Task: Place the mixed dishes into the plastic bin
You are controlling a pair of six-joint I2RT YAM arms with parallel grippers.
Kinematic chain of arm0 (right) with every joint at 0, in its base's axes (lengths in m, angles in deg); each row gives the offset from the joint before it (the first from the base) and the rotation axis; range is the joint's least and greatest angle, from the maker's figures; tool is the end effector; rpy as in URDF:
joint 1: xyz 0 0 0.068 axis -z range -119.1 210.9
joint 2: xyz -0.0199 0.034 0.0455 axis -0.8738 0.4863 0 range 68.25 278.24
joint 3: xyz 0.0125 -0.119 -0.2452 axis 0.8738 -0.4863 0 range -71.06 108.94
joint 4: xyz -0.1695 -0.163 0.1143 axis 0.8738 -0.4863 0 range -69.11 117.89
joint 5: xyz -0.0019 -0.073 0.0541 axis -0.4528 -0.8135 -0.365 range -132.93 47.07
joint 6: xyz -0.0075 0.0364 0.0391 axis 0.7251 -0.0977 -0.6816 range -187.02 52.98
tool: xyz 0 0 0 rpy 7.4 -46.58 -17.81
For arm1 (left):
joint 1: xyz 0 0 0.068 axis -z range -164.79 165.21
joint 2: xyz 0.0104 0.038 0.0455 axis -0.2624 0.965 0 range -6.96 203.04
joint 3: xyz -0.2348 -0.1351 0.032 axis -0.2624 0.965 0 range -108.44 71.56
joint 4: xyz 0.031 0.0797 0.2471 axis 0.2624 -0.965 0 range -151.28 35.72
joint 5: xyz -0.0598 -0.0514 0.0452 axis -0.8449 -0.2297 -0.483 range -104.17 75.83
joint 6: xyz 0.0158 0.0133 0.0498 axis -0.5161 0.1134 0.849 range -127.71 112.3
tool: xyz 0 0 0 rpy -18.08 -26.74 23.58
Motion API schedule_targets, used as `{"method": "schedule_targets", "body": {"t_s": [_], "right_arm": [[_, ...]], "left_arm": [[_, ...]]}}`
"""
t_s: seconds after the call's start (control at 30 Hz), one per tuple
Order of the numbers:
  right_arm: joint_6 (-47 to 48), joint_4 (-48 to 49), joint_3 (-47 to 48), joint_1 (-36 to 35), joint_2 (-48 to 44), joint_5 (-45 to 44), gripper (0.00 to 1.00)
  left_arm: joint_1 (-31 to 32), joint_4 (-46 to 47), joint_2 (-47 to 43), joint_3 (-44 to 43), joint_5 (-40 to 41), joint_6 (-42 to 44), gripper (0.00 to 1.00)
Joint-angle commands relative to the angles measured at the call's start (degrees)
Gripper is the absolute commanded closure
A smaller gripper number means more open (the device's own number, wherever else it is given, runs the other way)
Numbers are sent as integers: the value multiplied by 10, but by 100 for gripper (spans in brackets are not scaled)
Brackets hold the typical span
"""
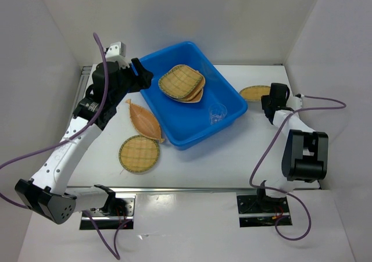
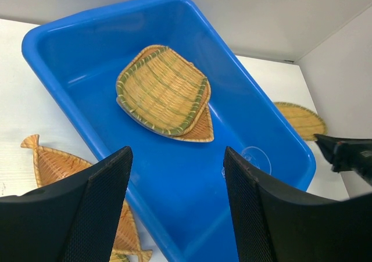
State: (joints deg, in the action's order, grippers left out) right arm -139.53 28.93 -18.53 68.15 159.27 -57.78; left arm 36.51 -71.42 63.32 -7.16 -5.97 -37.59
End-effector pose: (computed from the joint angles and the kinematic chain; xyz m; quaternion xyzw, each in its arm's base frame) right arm 0.3361 -0.0519 0.2060 0.6140 0.6457 0.1391 0.4321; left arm 0.2557 -0.0942 0.4409 -0.1031 0.7511 -0.2317 0.6095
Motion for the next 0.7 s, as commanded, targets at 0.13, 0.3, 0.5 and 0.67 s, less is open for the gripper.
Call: {"method": "schedule_targets", "body": {"t_s": [0.13, 0.3, 0.5, 0.67], "right_arm": [[59, 27, 63, -5, -65, -73, 99], [85, 48, 107, -5, -78, -97, 99], [148, 63, 237, -38, -13, 73, 99], [206, 40, 317, -124, 56, 182, 99]], "left_arm": [[1, 15, -16, -9, -15, 13, 29], [1, 15, -16, -9, -15, 8, 32], [11, 26, -16, -3, -26, 8, 36], [11, 32, -16, 8, -26, 3, 36]]}}
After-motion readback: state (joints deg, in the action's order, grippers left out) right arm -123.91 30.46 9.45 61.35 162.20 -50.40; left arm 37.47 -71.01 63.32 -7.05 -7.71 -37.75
